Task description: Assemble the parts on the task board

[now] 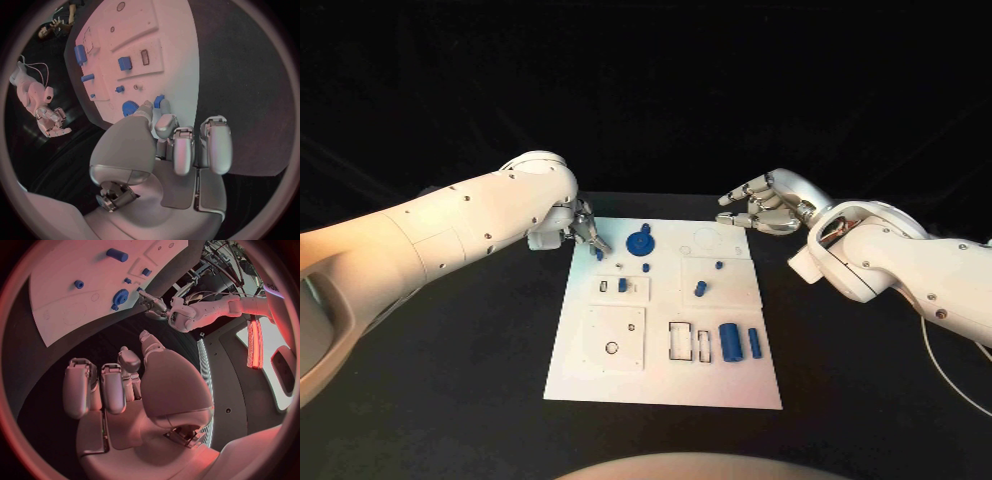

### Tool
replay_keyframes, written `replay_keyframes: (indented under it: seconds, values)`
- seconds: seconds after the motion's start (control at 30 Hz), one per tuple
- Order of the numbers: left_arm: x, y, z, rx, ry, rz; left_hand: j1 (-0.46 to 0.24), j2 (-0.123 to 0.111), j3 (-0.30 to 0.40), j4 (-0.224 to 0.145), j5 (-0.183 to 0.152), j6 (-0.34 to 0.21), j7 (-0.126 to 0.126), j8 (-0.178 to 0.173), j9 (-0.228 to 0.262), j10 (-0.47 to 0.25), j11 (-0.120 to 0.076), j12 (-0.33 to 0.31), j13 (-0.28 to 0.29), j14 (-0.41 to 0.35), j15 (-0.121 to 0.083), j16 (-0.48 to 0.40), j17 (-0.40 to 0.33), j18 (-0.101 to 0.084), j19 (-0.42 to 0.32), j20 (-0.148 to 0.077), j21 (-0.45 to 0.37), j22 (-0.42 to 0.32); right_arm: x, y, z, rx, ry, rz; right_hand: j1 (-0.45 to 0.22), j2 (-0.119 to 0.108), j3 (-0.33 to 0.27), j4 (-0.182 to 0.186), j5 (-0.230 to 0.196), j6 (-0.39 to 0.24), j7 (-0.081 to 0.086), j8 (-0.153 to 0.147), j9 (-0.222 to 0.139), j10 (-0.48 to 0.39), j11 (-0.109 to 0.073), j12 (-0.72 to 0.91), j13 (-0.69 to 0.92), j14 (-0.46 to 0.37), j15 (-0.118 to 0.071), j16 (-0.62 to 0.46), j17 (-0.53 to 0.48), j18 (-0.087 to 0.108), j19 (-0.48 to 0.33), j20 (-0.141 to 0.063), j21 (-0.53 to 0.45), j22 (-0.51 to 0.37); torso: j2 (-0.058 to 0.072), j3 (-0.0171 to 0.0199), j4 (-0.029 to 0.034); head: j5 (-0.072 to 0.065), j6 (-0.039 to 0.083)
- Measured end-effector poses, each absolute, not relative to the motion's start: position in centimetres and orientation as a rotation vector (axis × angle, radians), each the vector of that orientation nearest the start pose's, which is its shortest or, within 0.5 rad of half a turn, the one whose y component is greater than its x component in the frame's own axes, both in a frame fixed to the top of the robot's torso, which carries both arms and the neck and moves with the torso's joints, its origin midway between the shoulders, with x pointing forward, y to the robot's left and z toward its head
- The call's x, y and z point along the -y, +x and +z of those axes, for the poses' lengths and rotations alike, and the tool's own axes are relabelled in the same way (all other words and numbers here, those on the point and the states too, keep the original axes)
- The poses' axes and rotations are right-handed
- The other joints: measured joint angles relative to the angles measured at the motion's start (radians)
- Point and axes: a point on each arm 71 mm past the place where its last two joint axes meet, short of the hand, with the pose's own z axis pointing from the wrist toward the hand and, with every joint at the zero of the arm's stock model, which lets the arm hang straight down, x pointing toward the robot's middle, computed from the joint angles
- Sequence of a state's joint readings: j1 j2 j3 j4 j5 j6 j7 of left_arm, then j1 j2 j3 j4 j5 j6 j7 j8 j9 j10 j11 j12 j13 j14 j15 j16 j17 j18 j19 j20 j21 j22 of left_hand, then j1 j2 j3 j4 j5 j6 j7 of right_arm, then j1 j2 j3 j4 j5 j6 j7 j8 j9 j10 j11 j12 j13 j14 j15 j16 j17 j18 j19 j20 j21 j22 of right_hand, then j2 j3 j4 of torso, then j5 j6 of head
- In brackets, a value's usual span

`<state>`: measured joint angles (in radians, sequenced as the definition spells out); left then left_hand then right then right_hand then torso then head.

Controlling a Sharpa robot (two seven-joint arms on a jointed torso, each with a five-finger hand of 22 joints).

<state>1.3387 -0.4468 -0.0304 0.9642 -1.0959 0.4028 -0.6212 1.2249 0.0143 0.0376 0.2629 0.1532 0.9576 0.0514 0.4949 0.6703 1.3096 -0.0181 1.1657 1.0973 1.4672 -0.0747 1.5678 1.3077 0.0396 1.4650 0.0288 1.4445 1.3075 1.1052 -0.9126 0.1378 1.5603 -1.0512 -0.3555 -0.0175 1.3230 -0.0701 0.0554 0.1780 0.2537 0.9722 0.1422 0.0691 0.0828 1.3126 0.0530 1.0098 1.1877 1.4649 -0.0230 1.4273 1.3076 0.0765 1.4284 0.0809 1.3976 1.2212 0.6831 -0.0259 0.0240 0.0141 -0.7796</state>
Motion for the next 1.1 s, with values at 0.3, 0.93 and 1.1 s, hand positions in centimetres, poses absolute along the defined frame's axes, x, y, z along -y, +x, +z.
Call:
replay_keyframes:
  seconds: [0.3, 0.93, 1.1]
  values:
    - [-18.05, 58.03, -18.81, -2.402, -0.165, -0.103, 0.008, 0.008, 0.003, -0.003, 0.000, 0.000, 0.000, 0.000, 0.000, 0.003, -0.003, 0.000, 0.001, 0.000, 0.000, 0.000, 0.000, 0.000, 0.000, 0.000, 0.000, 0.000, 23.03, 48.67, -16.03, -1.612, 0.309, 0.913, 0.000, 0.000, 0.000, 0.000, 0.000, 0.000, 0.000, 0.000, 0.000, 0.000, 0.000, 0.000, 0.000, 0.000, 0.000, 0.000, 0.000, 0.000, 0.000, 0.000, 0.000, 0.000, 0.000, 0.0001, -0.0004, -0.002, 0.000]
    - [-17.89, 58.09, -18.92, -2.404, -0.166, -0.111, 0.128, -0.004, 0.256, -0.009, 0.008, -0.021, -0.002, 0.012, -0.004, 0.002, -0.009, -0.005, -0.009, -0.003, -0.011, 0.000, 0.000, 0.000, 0.000, -0.007, 0.000, 0.000, 23.01, 48.65, -16.04, -1.615, 0.308, 0.914, 0.000, 0.000, 0.000, 0.000, 0.000, 0.000, 0.000, 0.000, 0.000, 0.000, 0.000, 0.000, 0.000, 0.000, 0.000, 0.000, 0.000, 0.000, 0.000, 0.000, 0.000, 0.000, 0.000, 0.0001, -0.0001, -0.003, -0.004]
    - [-17.94, 58.04, -18.97, -2.399, -0.177, -0.133, 0.074, -0.057, 0.378, -0.027, 0.008, -0.022, 0.000, 0.035, 0.012, 0.005, -0.005, -0.005, -0.009, -0.003, -0.011, 0.000, 0.000, 0.000, 0.000, -0.007, 0.000, 0.000, 23.03, 48.65, -16.04, -1.616, 0.307, 0.914, 0.000, 0.000, 0.000, 0.000, 0.000, 0.000, 0.000, 0.000, 0.000, 0.000, 0.000, 0.000, 0.002, 0.000, 0.000, 0.000, 0.000, 0.000, 0.000, 0.000, 0.000, 0.000, -0.001, 0.0003, -0.0001, -0.002, -0.006]
